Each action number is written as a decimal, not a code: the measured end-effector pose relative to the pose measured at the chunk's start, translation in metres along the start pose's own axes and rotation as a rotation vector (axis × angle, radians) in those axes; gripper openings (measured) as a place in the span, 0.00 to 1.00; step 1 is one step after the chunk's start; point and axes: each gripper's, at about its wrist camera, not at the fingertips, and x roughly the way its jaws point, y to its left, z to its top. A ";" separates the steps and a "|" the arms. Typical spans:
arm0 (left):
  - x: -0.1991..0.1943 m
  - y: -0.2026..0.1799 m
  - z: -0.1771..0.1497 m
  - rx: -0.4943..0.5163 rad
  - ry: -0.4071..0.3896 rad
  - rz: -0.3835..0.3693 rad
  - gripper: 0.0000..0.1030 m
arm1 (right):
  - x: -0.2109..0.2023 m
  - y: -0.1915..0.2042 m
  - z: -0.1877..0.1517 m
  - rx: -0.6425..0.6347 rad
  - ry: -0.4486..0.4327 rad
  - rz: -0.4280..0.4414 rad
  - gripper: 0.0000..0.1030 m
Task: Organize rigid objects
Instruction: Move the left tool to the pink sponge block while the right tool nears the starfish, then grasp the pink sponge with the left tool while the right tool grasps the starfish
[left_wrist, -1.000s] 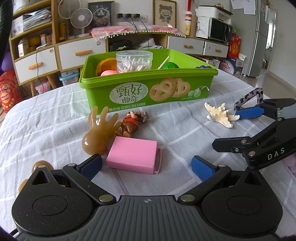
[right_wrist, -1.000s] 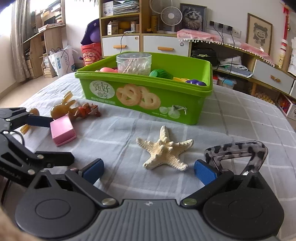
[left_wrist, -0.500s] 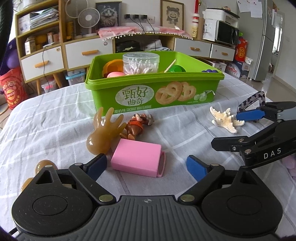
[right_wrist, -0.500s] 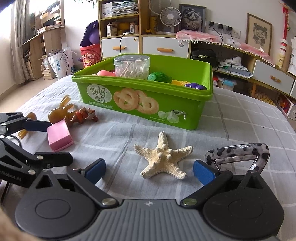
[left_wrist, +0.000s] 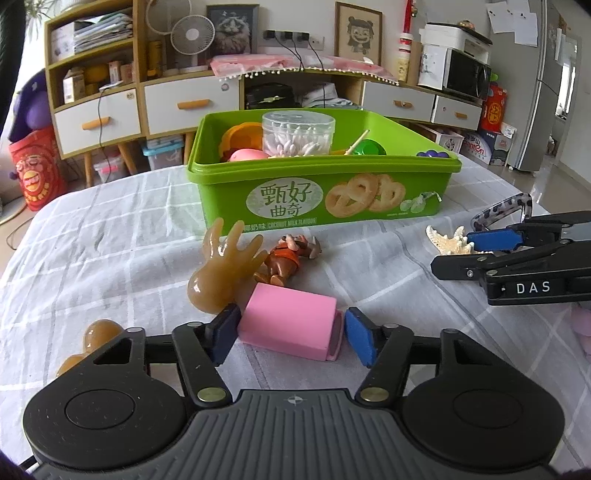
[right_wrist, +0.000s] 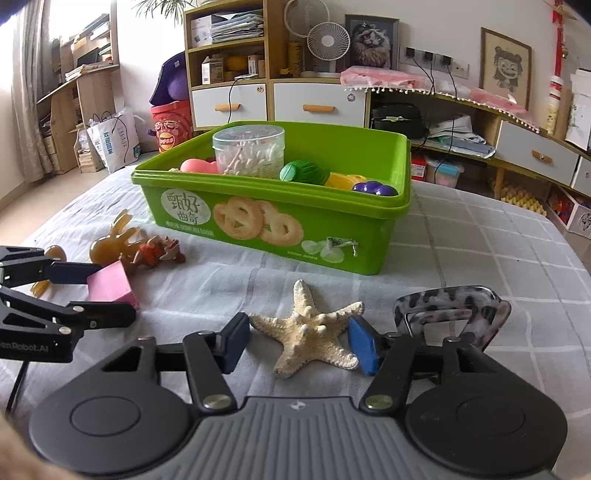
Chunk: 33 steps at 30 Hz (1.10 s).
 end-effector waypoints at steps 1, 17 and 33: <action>0.000 0.000 0.000 -0.002 0.001 0.000 0.64 | 0.000 0.000 0.000 -0.002 0.000 0.001 0.33; -0.007 -0.005 0.008 -0.015 -0.011 -0.013 0.63 | -0.008 0.002 0.005 0.007 -0.006 0.045 0.22; -0.016 -0.004 0.021 -0.057 -0.031 -0.030 0.63 | -0.020 0.007 0.021 0.050 -0.028 0.111 0.22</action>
